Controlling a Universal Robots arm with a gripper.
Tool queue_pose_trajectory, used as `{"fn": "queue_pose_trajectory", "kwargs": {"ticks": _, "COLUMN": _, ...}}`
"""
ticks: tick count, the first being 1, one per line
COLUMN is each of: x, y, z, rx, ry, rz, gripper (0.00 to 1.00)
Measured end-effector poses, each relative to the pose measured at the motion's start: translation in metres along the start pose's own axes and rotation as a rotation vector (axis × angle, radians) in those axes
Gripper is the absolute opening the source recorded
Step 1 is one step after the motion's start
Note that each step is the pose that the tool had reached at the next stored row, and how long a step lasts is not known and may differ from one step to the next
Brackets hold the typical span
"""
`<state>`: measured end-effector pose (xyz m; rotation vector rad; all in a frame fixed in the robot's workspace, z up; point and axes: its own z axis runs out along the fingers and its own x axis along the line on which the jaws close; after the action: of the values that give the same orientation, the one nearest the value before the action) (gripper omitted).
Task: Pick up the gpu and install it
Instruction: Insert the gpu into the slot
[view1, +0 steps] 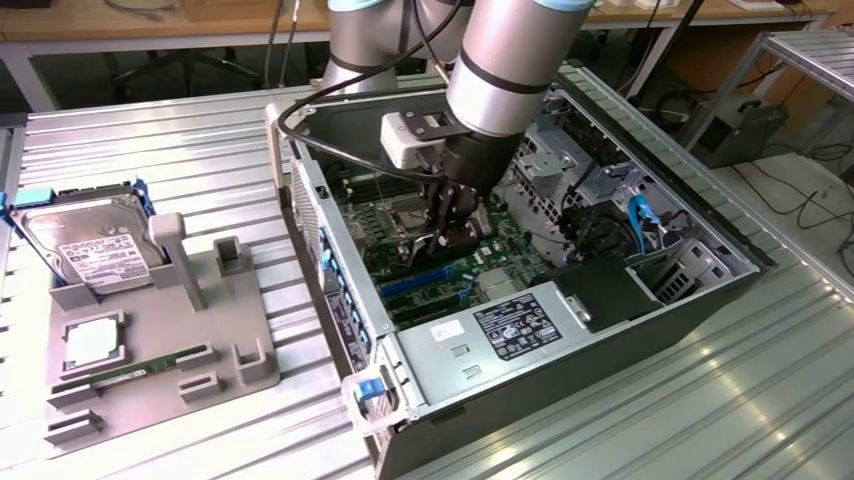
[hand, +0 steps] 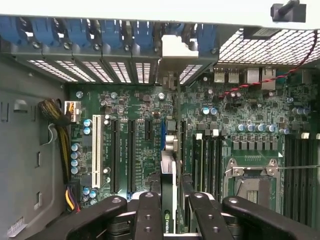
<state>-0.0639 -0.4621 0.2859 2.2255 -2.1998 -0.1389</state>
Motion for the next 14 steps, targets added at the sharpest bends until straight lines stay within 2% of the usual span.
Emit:
{"fn": "queue_pose_trajectory", "kwargs": {"ticks": 2, "x": 0.0001, "y": 0.0003, "z": 0.0018, "rx": 0.006, "ry": 0.0004, "rz": 0.0, "gripper": 0.26}}
{"fn": "queue_pose_trajectory", "kwargs": {"ticks": 4, "x": 0.0002, "y": 0.0008, "z": 0.0033, "rx": 0.0085, "ry": 0.0009, "rz": 0.0, "gripper": 0.26}}
{"fn": "queue_pose_trajectory", "kwargs": {"ticks": 14, "x": 0.0034, "y": 0.001, "z": 0.0069, "rx": 0.0088, "ry": 0.0036, "rz": -0.002, "gripper": 0.26}}
